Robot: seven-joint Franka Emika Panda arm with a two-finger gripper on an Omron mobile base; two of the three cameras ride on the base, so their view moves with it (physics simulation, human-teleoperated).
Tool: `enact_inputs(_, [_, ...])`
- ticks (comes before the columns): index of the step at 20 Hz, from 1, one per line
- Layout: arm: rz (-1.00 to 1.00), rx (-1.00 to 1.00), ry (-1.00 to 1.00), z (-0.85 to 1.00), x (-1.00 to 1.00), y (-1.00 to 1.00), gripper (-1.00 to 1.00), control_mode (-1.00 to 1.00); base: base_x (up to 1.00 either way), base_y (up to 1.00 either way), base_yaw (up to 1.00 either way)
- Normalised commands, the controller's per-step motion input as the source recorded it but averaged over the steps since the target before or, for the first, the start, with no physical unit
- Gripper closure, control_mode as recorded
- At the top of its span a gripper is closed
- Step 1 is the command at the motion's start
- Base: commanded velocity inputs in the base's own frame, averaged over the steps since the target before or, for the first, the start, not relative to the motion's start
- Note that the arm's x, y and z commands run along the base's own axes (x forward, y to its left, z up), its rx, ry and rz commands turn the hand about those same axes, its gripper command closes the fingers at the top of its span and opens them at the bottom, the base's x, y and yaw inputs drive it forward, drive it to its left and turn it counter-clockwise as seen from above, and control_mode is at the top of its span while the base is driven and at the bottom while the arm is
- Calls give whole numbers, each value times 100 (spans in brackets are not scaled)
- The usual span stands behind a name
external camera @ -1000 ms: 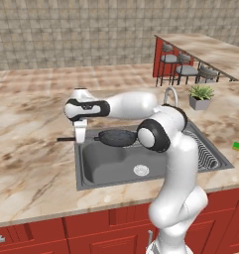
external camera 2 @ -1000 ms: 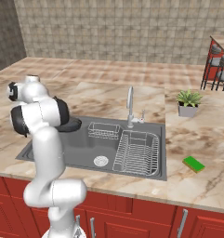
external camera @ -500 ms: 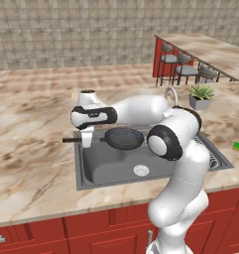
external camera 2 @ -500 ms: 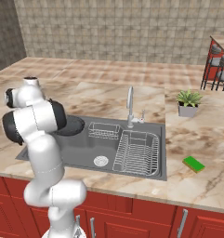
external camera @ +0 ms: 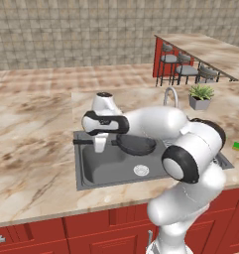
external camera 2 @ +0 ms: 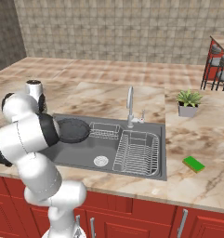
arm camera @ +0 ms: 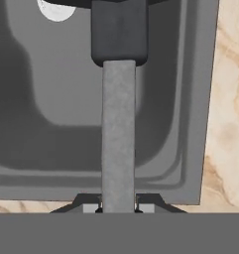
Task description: Pick the pan and sponge and place them into the sink. Then turn on the water.
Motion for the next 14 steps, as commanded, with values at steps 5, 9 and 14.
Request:
enact_inputs(5, [0,11,0,22,-28,-32,100,-100,0,0,0])
enact_inputs(9, [1,7,0,18,0,-12,100,-100,0,0,0])
enact_inputs(14, [2,4,0,4,-10,-23,100,-100,0,0,0])
